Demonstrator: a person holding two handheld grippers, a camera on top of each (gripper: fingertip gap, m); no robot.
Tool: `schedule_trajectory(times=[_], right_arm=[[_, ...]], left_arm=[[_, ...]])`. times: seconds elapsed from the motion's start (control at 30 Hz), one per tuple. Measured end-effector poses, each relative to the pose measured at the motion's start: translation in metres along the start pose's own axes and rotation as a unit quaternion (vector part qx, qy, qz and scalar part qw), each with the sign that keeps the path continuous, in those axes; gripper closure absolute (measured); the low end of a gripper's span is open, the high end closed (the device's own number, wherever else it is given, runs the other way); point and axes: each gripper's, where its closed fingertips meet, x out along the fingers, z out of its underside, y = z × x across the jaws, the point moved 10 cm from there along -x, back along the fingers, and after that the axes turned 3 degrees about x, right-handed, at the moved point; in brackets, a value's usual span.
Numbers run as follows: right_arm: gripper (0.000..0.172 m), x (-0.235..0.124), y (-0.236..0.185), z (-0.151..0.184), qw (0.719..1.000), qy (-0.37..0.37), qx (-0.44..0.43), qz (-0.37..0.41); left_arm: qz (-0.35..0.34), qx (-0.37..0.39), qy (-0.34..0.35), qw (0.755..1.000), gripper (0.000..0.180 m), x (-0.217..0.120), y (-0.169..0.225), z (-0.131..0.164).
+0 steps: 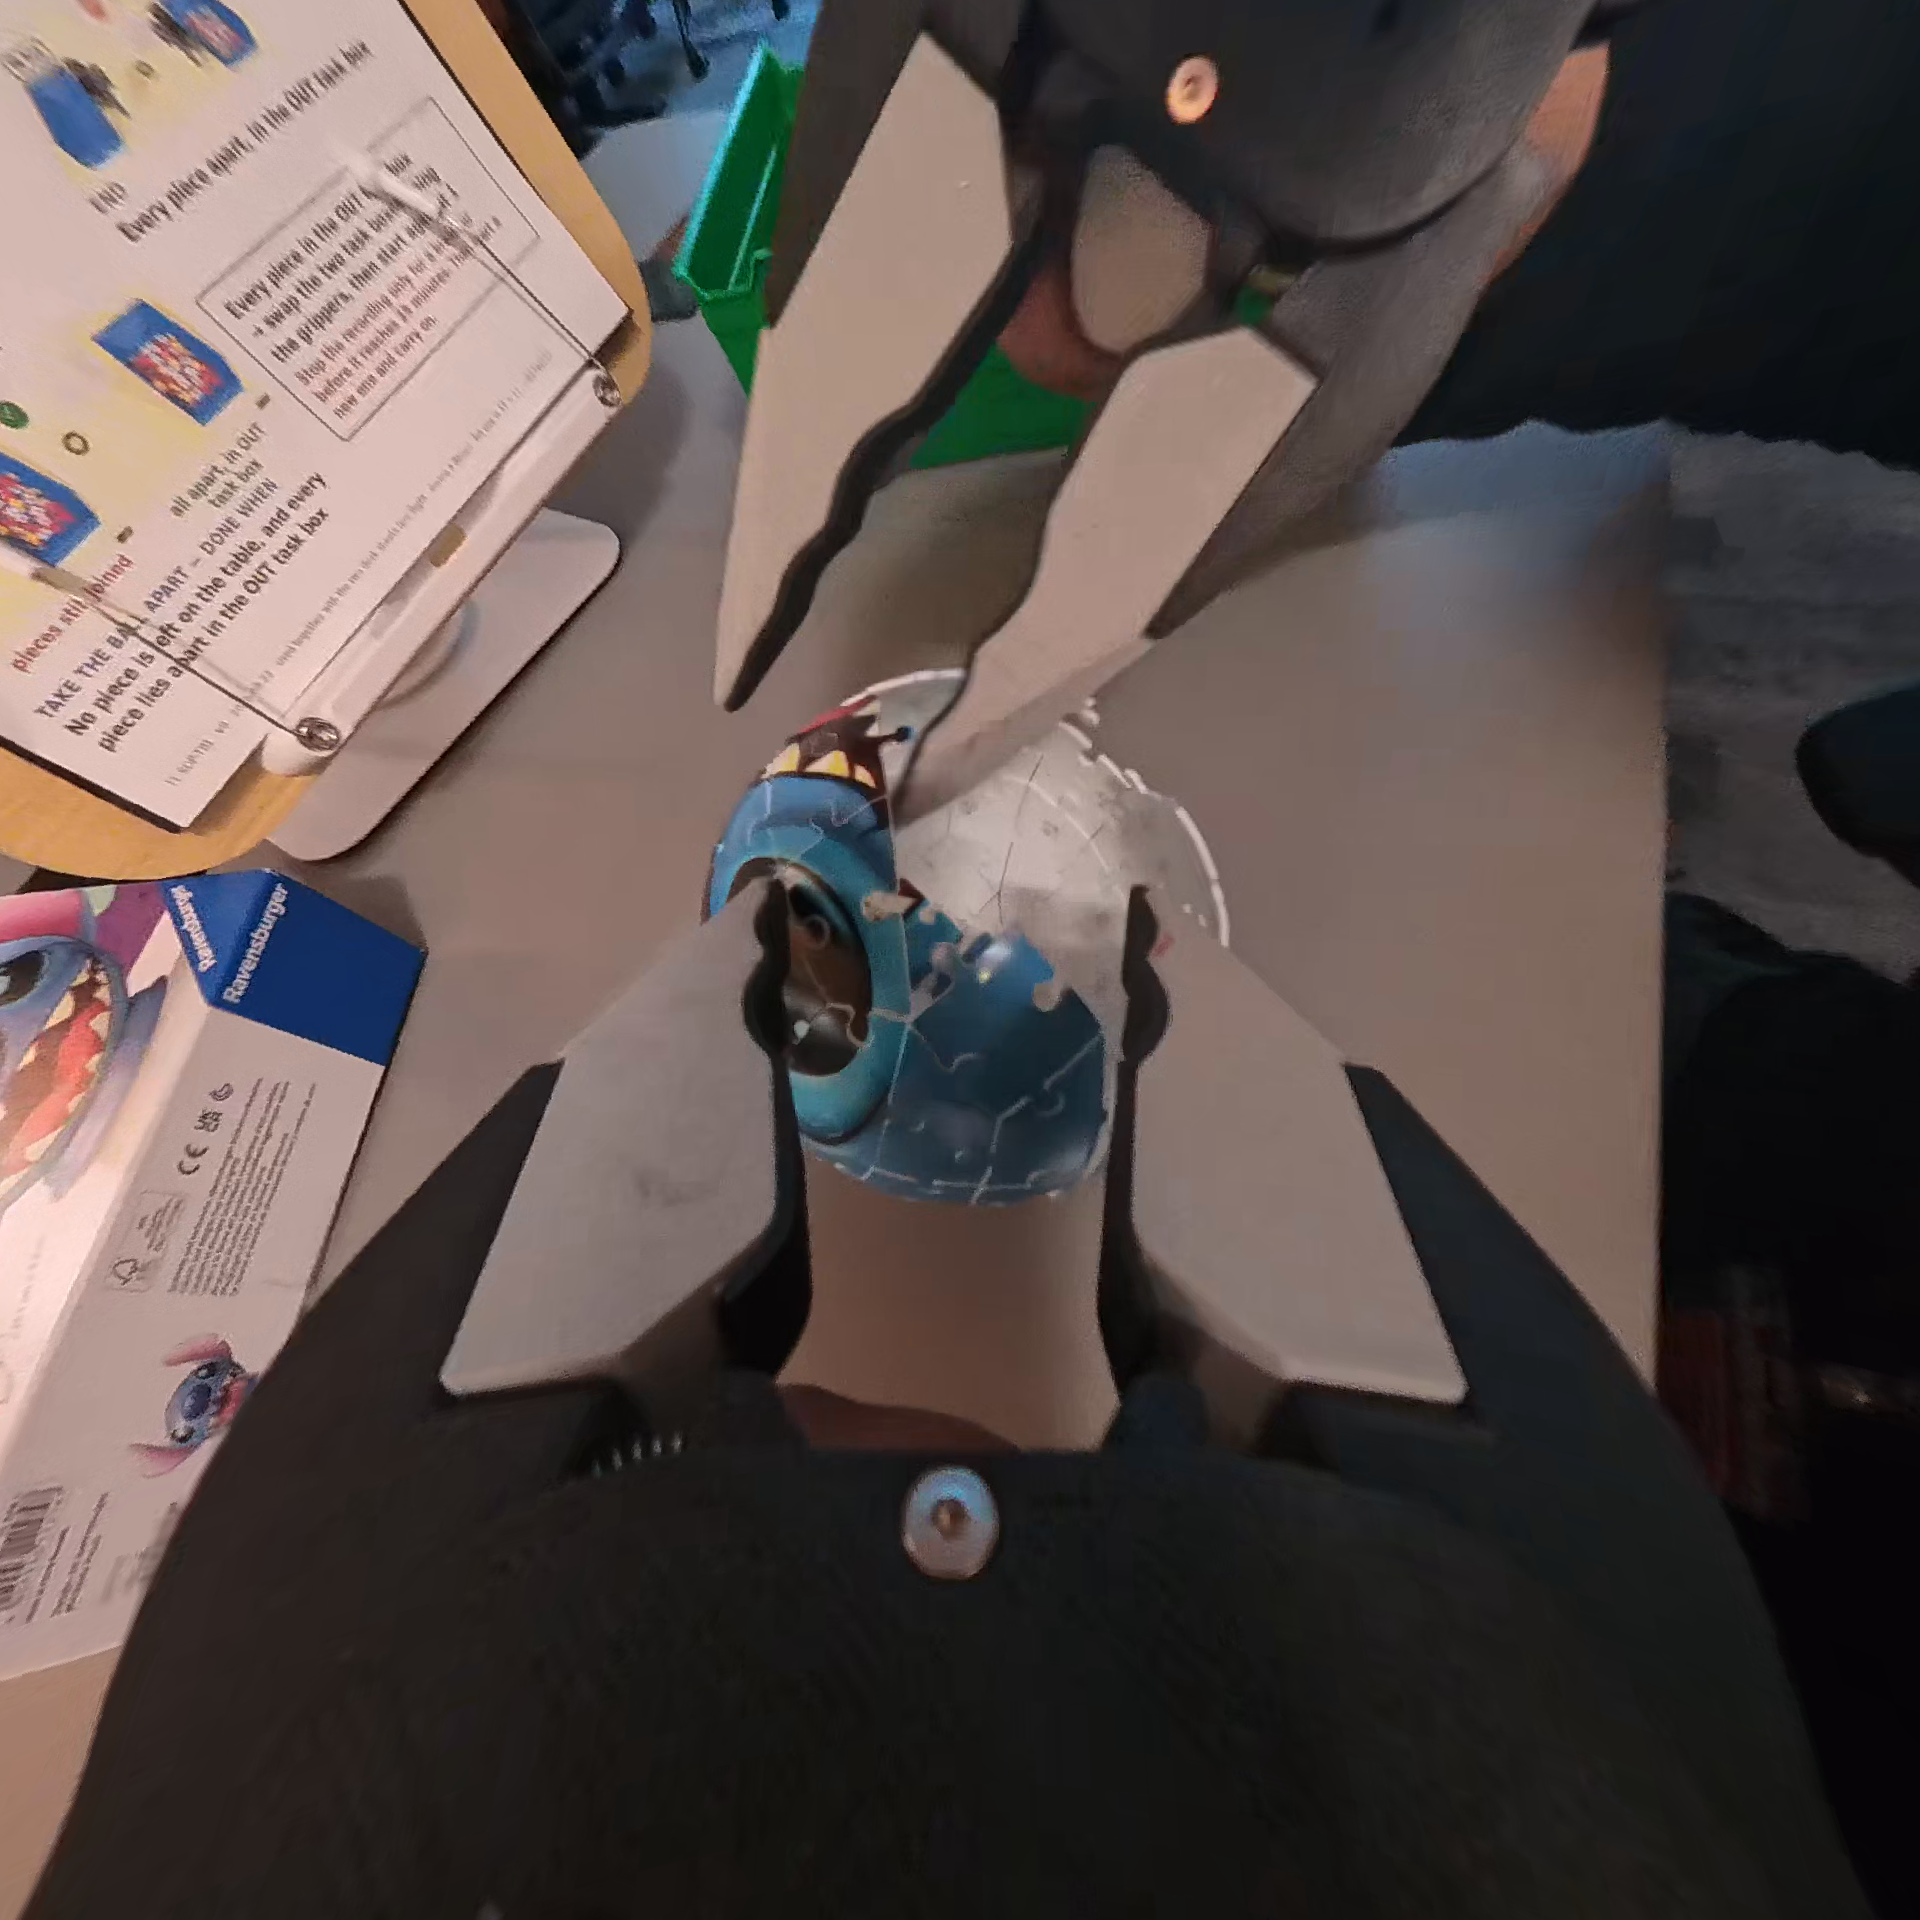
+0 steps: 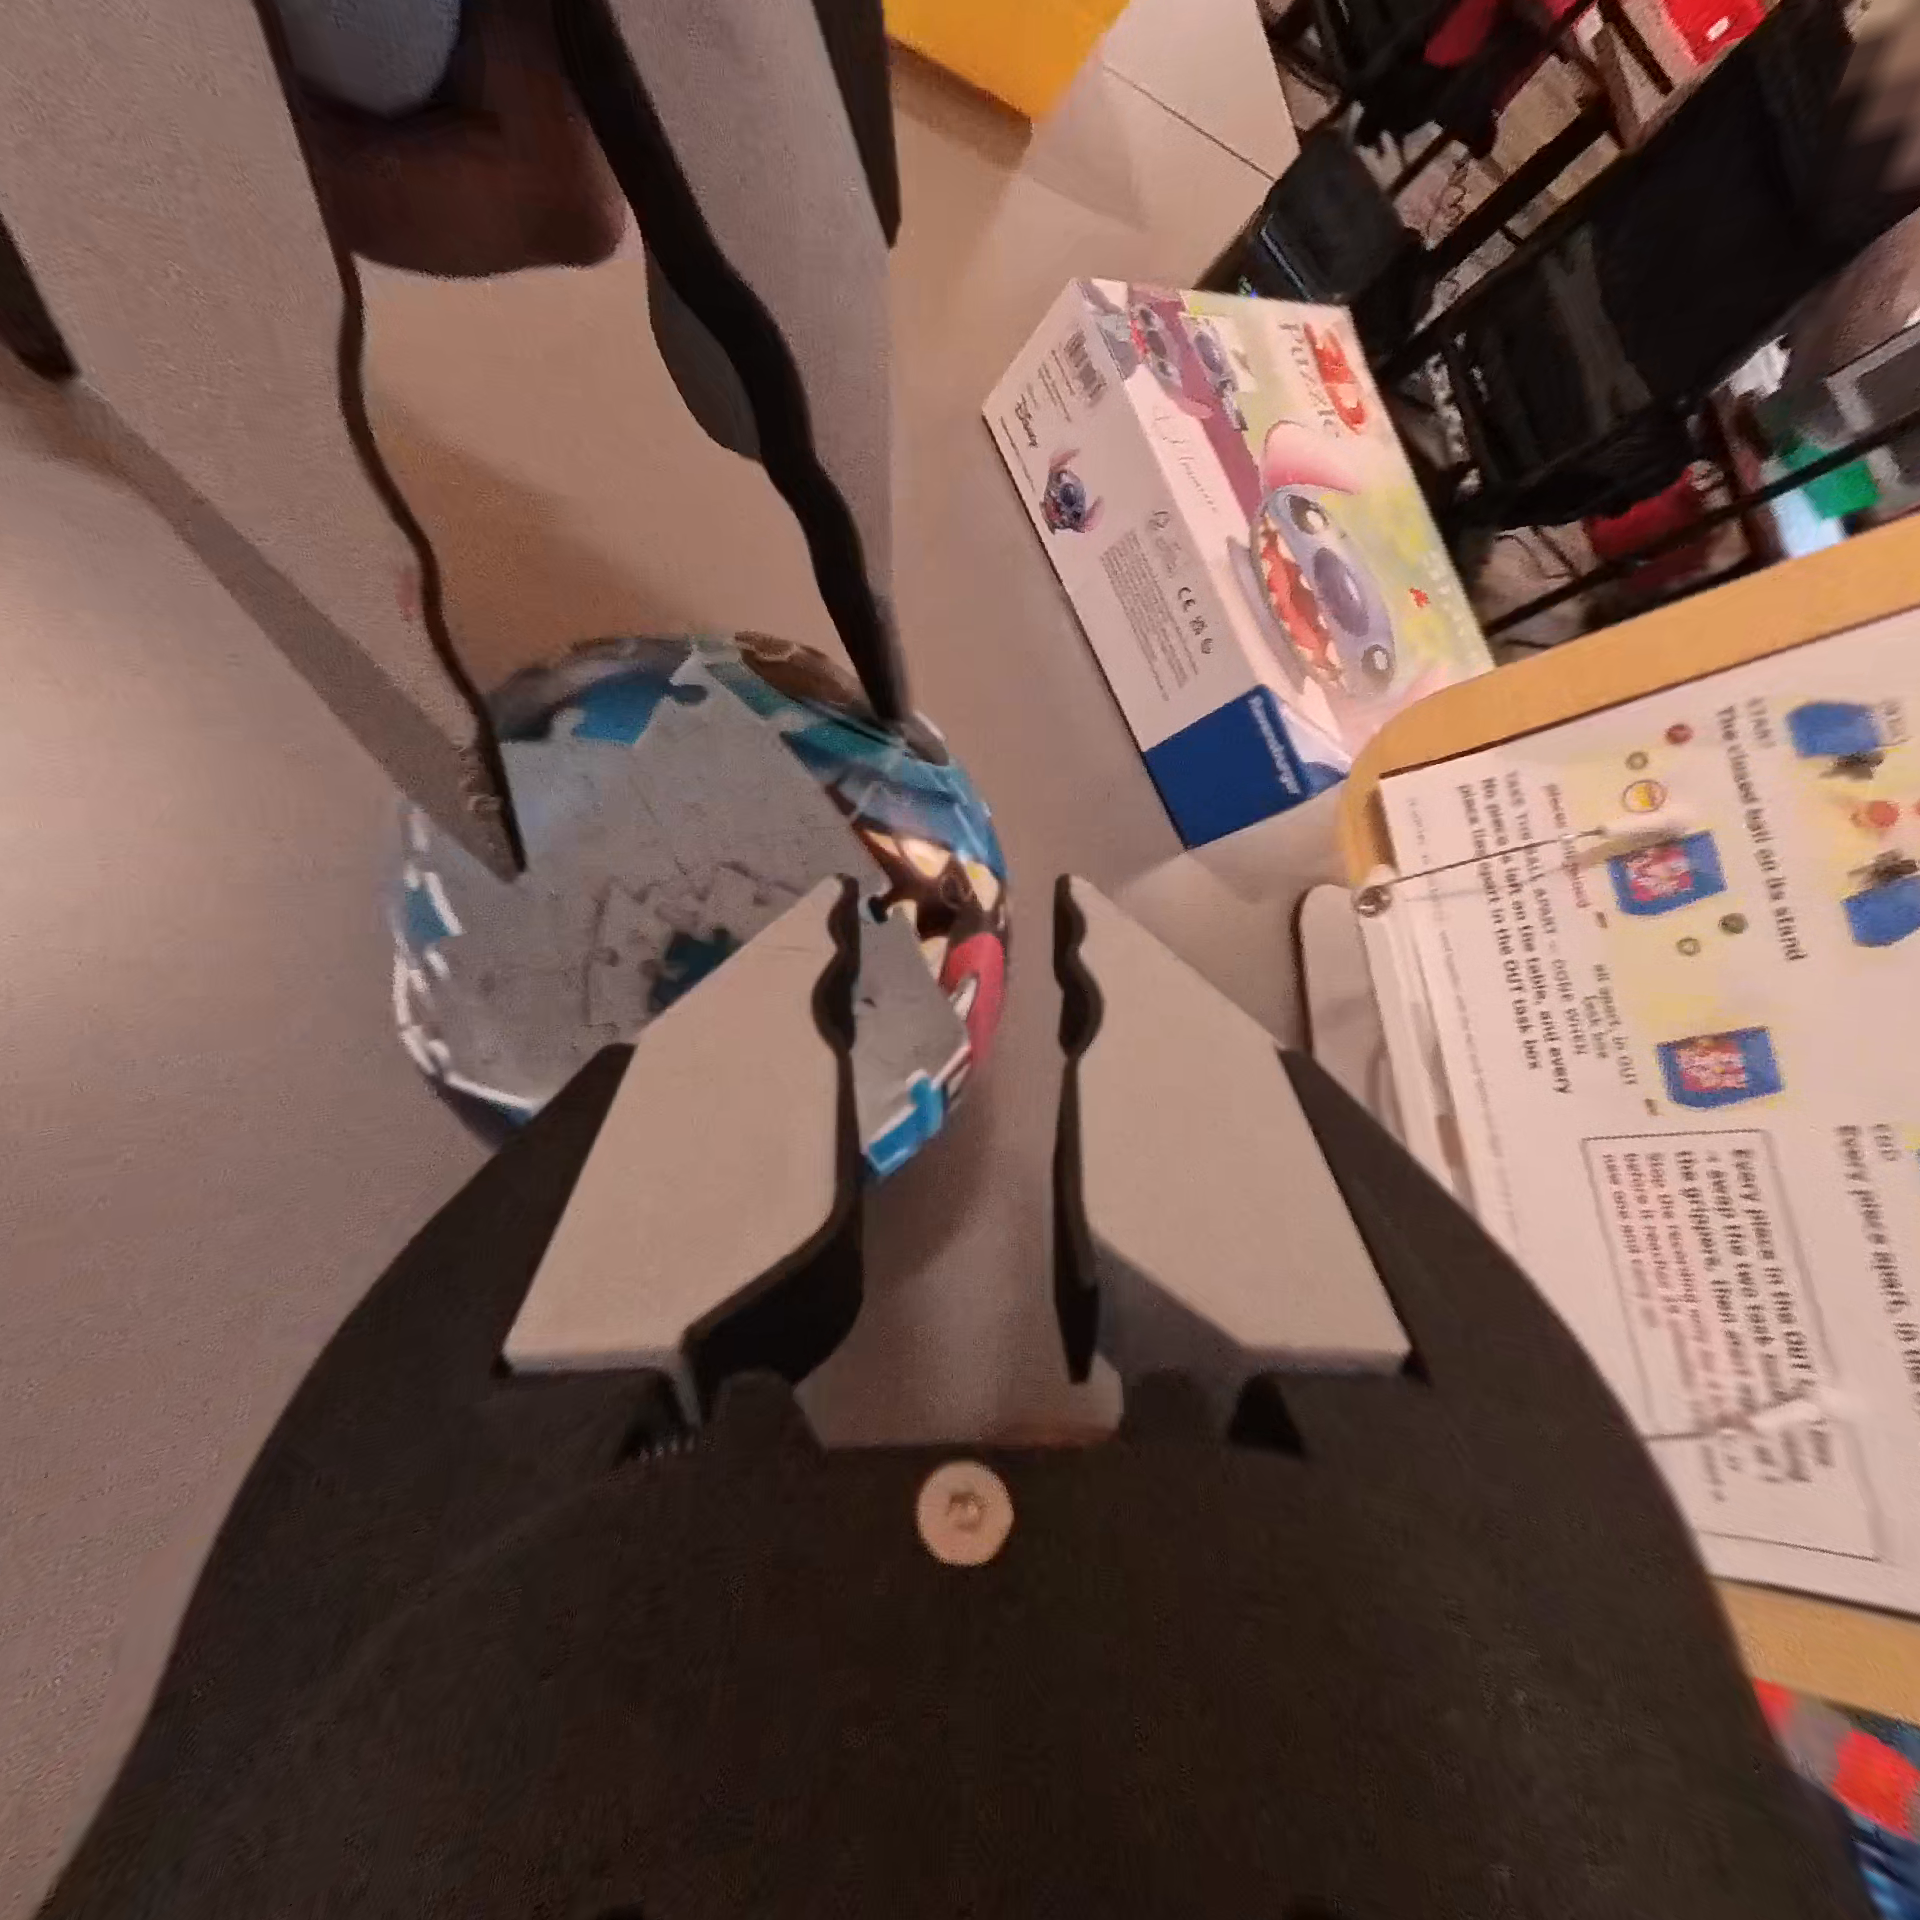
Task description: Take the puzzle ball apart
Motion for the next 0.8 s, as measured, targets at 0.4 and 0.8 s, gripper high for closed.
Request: schedule_trajectory(times=[0.4, 0.8], right_arm=[[0.167, 0.016, 0.014, 0.007, 0.994, 0.057, 0.058, -0.073], [0.172, 0.011, 0.049, 0.020, 0.891, 0.170, 0.320, -0.272]], left_arm=[[-0.103, 0.031, -0.048, 0.993, 0.144, 0.015, -0.004, 0.002], [-0.182, 0.081, -0.047, 0.979, 0.180, 0.021, 0.001, 0.006]])
